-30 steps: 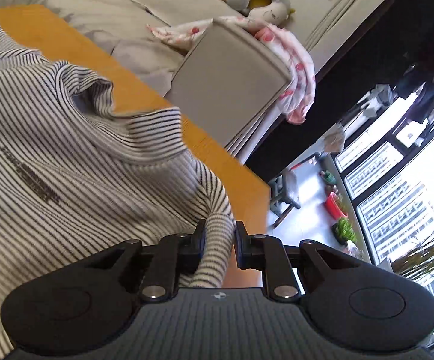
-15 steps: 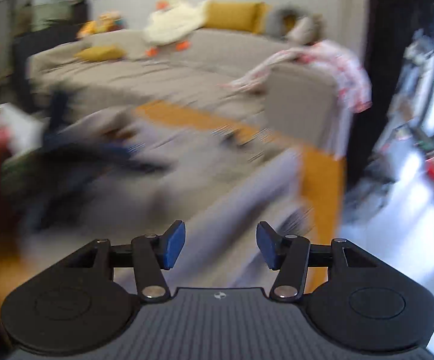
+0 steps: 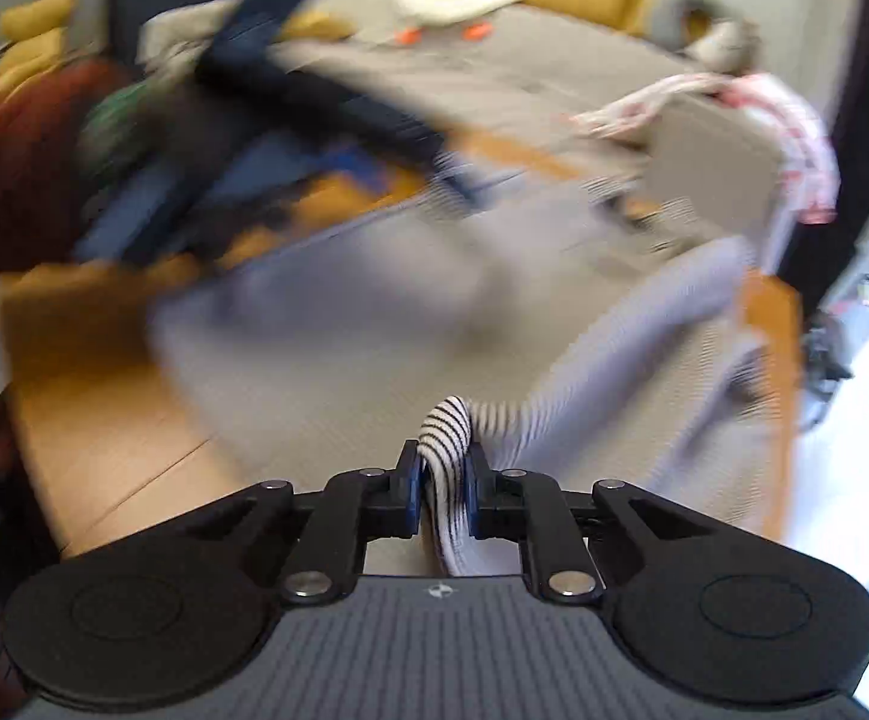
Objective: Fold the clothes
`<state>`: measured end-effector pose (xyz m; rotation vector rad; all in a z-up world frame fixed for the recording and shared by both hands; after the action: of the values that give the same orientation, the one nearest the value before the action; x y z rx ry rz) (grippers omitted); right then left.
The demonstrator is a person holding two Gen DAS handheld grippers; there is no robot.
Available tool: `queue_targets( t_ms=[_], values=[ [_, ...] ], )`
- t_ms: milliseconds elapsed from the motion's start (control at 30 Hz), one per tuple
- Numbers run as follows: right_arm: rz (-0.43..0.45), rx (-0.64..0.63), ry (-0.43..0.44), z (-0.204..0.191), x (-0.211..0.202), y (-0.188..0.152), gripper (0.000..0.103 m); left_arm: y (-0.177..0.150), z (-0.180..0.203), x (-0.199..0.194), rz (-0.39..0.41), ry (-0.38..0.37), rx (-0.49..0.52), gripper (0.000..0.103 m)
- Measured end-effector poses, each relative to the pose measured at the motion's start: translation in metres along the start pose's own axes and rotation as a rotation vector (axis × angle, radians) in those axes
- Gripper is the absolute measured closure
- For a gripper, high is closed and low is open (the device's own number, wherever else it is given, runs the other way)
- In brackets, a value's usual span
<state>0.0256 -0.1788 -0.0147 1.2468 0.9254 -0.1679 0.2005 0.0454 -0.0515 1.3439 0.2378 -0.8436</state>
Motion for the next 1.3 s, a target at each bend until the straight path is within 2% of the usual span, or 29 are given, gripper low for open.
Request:
queue_targets(
  t_ms=[100,200,267,367,433,533,733,867,967,1033,1133,1300],
  values=[
    [0.125,0.121,-0.106,0.057,-0.021,0.052,0.09,0.001,0.008,0.006,-0.022,-0.037,-0.001,0.0],
    [0.278,0.262,-0.16,0.111,-0.048,0.115,0.091,0.003,0.017,0.008,-0.065,-0.052,0.044,0.0],
    [0.365,0.339,-0.144,0.134,-0.06,0.156,0.091,0.007,0.018,0.002,-0.069,-0.055,0.076,0.0],
    [0.455,0.381,-0.076,0.142,-0.064,0.213,0.091,0.015,0.012,-0.015,-0.044,-0.045,0.111,0.0],
    [0.476,0.376,-0.029,0.134,-0.052,0.243,0.091,0.018,0.006,-0.025,-0.026,-0.04,0.112,0.0],
    [0.445,0.386,0.029,0.117,-0.01,0.271,0.091,0.02,-0.006,-0.032,-0.015,-0.055,0.065,0.0],
    [0.32,0.396,0.029,0.083,0.092,0.267,0.09,0.019,-0.021,-0.034,-0.011,-0.045,0.026,0.0],
    [0.256,0.396,0.024,0.068,0.129,0.248,0.09,0.014,-0.027,-0.031,-0.039,-0.048,-0.002,0.0],
    [0.252,0.394,0.022,0.061,0.137,0.238,0.079,0.01,-0.033,-0.028,-0.059,-0.057,-0.043,0.0],
    [0.271,0.395,0.032,0.06,0.136,0.236,0.058,0.007,-0.035,-0.027,-0.065,-0.052,-0.063,0.0],
    [0.296,0.404,0.032,0.065,0.128,0.232,0.055,0.003,-0.042,-0.025,-0.064,-0.044,-0.109,0.0],
    [0.273,0.43,0.036,0.076,0.123,0.21,0.054,0.009,-0.066,-0.022,-0.009,-0.037,-0.264,0.0]
  ],
)
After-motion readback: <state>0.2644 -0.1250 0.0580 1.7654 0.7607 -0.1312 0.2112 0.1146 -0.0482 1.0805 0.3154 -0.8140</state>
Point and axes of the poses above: each gripper's, at about its wrist camera, not at the fingertips, and x roughly the way its jaws point, z to its right, y to its top, the point moved 5 cm from there along x, roughly the way its jaws point, and after that the axes turned 10 degrees about x, right-handed, at the moved point
